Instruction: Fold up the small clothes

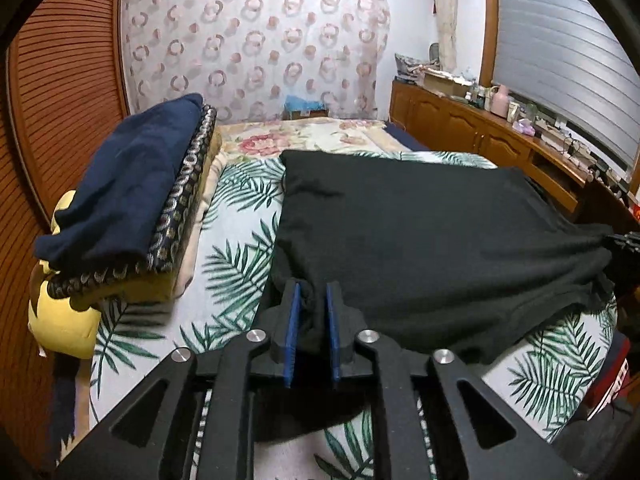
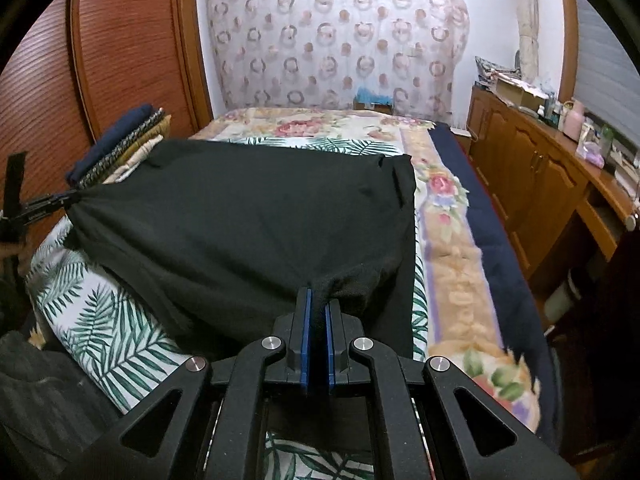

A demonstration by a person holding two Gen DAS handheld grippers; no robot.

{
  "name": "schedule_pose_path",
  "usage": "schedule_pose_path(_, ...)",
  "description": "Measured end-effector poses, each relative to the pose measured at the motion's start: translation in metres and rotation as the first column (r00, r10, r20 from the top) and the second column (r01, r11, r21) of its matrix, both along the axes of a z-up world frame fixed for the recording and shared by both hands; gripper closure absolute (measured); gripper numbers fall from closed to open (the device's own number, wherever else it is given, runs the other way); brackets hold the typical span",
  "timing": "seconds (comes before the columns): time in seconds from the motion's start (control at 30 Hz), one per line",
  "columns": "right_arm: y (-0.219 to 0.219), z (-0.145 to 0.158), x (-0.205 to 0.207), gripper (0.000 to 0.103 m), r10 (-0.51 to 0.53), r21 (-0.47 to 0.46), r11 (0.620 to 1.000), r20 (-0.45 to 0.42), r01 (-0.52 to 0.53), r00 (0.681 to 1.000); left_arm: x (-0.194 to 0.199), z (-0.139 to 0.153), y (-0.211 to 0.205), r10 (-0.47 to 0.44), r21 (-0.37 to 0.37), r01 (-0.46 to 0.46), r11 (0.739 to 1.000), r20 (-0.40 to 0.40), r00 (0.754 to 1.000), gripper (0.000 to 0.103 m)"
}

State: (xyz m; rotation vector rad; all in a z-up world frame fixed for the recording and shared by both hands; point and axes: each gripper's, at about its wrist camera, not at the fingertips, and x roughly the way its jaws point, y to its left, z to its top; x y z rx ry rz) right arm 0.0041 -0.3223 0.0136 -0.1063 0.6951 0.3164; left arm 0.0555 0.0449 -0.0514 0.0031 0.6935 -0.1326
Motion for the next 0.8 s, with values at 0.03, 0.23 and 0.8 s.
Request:
schedule_pose_path(0.03,0.001,0.004,0.000,0.094,-0.002,-0.008,1.000,0.007,0.002,1.000,-0.002,-0.001,0.001,0.004,0.002,-0.004,1.000,0.001,1.000,0.076)
schedule_pose_path(0.23,0.010,0.018,-0.001,0.078,0.006,-0.037,0.999,0.034,-0.005,0.999,-0.008,-0.002,0.008,0.009,-0.027,-0.009,1.000,-0.010,1.000,0.056)
schedule_pose_path(0.8,0.042,-0.008,0.027,0.045,0.037,-0.030,0.999,0.036,-0.036,0.999,0.001,-0.036,0.018,0.045,-0.019,-0.048,0.999,-0.146,0.988,0.028)
